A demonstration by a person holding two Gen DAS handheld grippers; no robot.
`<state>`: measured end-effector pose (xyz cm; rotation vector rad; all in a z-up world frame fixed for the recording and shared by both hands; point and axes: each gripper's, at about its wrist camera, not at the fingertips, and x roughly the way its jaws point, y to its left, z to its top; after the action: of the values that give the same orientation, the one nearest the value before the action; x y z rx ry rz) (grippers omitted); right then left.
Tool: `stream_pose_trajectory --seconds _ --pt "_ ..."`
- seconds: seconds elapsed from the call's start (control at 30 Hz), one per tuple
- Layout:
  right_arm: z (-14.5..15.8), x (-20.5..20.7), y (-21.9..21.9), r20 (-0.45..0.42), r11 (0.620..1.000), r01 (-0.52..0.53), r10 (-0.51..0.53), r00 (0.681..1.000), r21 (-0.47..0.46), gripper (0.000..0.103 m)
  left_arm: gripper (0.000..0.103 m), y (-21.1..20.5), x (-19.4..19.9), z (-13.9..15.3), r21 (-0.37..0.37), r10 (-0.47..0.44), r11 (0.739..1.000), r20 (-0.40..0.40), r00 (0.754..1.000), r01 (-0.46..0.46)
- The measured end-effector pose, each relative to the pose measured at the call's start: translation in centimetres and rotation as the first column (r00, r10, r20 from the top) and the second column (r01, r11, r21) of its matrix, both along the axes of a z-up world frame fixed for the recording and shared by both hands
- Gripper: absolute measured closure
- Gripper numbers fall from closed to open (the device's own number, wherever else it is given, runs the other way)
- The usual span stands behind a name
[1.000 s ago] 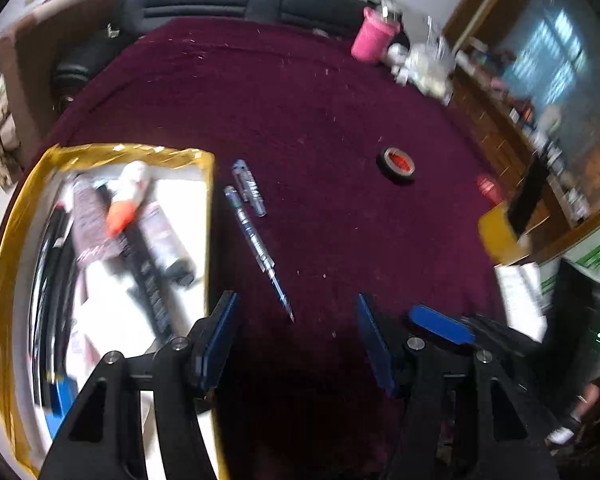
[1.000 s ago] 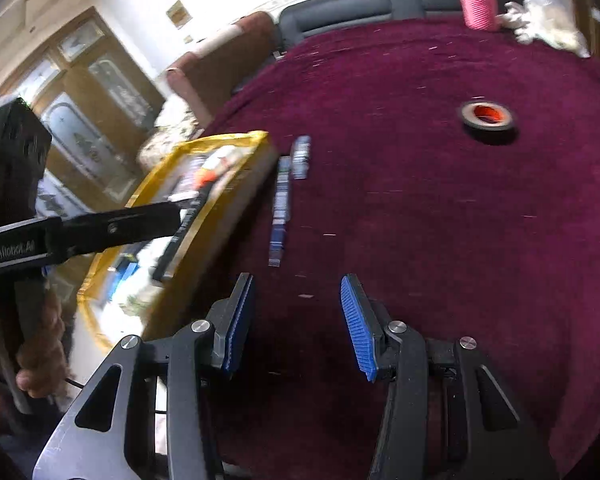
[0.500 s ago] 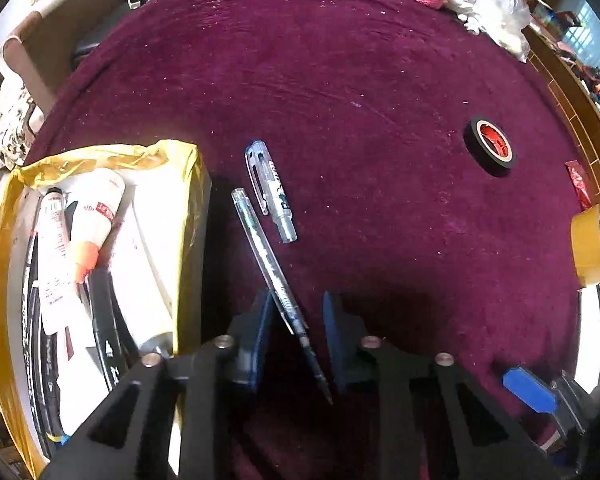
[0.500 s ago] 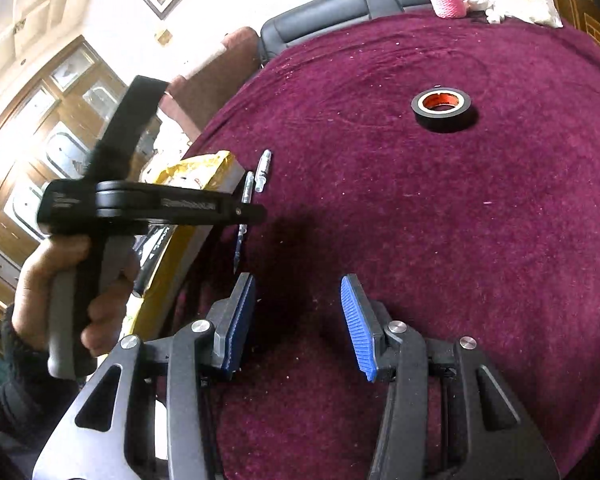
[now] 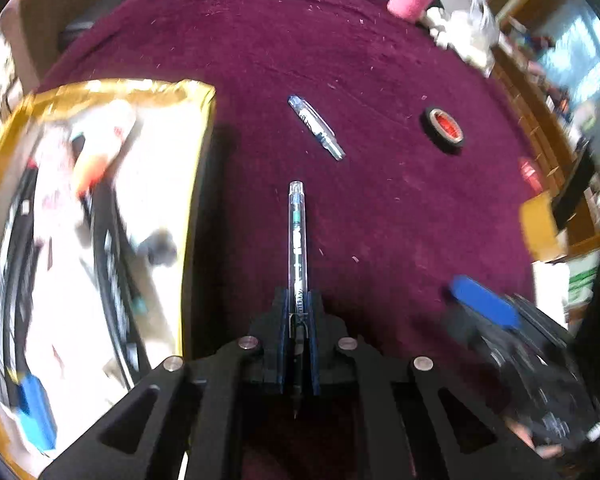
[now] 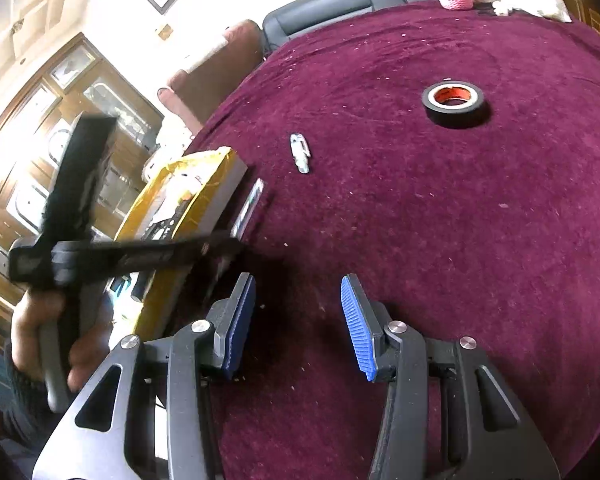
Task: Organize objects
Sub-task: 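Move both tools back to the table and grasp a clear pen with the left tool, then grasp the silver pen with the right tool, then lower both pens into the tray box and open both tools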
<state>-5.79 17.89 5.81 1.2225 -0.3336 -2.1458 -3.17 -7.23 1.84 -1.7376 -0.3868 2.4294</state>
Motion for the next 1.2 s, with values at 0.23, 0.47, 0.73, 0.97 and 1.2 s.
stream_pose_trajectory --seconds 0.23,0.47,0.73,0.97,1.2 --pt "0.8 -4.6 -3.6 -0.001 0.997 -0.06 0.06 0.998 0.051 0.058 0.096 -2.8 1.7 0.7 0.108 0.082 0.991 -0.032 0.996 -0.078" --pt "0.7 -9.0 -8.3 -0.024 0.981 -0.084 0.089 0.996 0.172 0.061 0.096 -4.5 2.5 1.1 0.161 0.09 0.983 -0.034 0.995 -0.083" --pt "-1.0 -12.3 -12.3 -0.051 0.926 -0.011 0.033 0.998 0.378 0.092 0.096 -4.8 3.0 1.3 0.189 0.111 0.977 -0.047 0.993 -0.1" --pt "-0.4 -10.0 -9.2 0.058 0.974 -0.017 0.004 0.998 0.228 0.092 0.096 -4.6 3.0 1.4 0.207 0.1 0.975 -0.053 0.994 -0.087" --pt "1.3 -2.1 -5.6 0.077 0.995 -0.018 0.01 0.997 0.1 0.092 0.096 -4.5 4.7 2.4 0.23 0.075 0.971 -0.051 0.996 -0.061"
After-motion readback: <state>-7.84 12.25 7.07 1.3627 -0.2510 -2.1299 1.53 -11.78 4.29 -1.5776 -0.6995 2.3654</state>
